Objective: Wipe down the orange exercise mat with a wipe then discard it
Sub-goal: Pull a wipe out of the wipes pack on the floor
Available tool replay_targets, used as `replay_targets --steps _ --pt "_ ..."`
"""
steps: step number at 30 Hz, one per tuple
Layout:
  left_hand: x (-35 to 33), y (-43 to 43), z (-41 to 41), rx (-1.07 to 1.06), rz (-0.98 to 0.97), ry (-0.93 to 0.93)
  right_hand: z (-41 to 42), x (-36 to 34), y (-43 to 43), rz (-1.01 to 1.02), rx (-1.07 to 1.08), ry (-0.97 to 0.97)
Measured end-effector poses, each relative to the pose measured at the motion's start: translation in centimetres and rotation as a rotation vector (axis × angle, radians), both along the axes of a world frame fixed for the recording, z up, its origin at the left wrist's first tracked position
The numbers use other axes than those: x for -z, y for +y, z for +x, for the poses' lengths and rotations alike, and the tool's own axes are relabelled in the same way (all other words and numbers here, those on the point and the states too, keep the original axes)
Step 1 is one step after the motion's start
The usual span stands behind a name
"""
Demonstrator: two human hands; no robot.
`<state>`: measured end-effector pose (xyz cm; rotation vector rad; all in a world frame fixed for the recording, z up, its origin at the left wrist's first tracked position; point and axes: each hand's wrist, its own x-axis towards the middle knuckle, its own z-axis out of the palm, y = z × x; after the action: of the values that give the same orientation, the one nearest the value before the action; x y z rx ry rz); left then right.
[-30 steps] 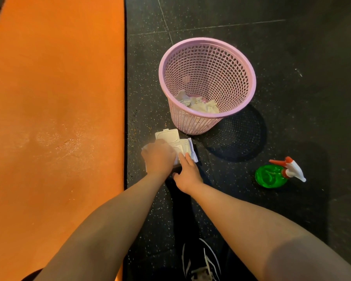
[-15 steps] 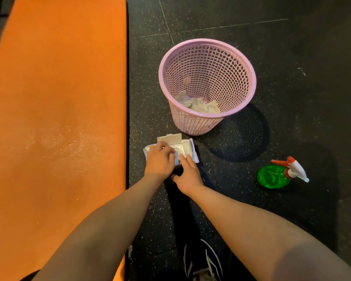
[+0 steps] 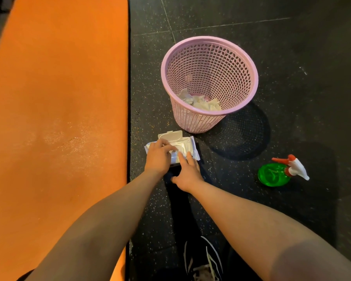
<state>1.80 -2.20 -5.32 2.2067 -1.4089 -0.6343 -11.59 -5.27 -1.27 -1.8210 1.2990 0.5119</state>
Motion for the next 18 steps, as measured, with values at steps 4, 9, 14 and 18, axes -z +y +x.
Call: replay_targets --steps 4,9,14,18 --pt "-0.2 -0.2 0.0 -0.042 -0.025 0.030 0.2 -0.2 0.0 -0.009 0.021 -0.002" --pt "-0.2 -1.0 -0.6 0.025 0.027 -0.077 -0.1 -0.1 -0.2 -0.012 0.122 -0.083" --pt "0.5 -0.5 -0.5 0.022 -0.065 -0.103 -0.4 -0.3 -0.4 -0.011 0.054 -0.032" --pt "0.0 -1.0 -0.8 -0.045 -0.008 -0.054 -0.1 -0.5 -0.2 -0.025 0.051 -0.007"
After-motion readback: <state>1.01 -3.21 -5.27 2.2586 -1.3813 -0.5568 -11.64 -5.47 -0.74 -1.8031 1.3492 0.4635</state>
